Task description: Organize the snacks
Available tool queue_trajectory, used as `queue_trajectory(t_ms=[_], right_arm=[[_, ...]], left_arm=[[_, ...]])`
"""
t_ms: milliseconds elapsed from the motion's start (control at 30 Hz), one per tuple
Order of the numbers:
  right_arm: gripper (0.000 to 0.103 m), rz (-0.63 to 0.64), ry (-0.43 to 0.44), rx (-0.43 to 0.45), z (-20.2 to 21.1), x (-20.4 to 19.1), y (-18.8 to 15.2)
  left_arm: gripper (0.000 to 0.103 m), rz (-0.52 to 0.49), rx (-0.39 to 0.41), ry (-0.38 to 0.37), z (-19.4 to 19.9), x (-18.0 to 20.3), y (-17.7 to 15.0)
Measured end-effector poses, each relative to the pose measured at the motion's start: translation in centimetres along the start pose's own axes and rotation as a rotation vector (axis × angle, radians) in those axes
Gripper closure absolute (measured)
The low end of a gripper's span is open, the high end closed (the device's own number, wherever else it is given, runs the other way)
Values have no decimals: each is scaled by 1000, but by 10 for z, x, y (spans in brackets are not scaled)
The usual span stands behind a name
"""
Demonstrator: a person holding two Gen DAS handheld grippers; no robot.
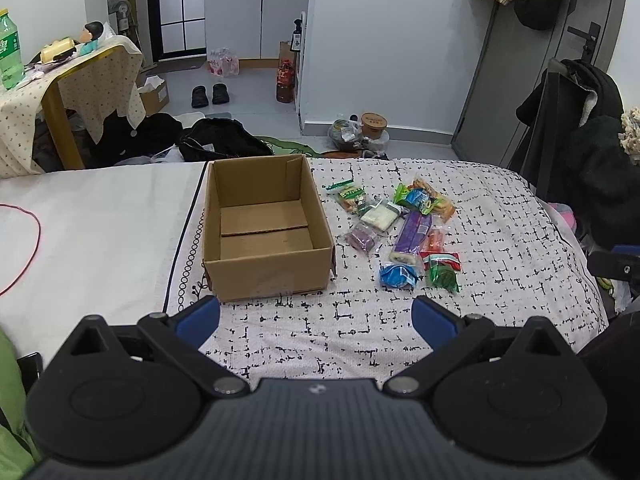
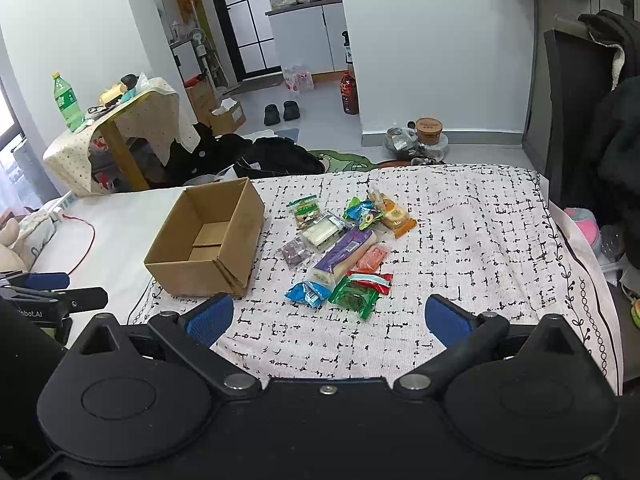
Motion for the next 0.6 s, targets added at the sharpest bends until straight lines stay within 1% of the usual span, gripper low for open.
queue_trajectory(t_ms=[600], right_arm=[[0,11,-6,16,6,-1,3]], left_arm=[[1,7,24,0,7,-1,1]])
Point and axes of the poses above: each gripper's, at about its wrist camera, not at the fingertips, and z roughly against the way its jaws point, x to its right, y to its top, the point moved 2 cm from there along -z, roughly the way its jaws point, and after that the axes turned 14 degrees about -y, right-handed, at the moved point
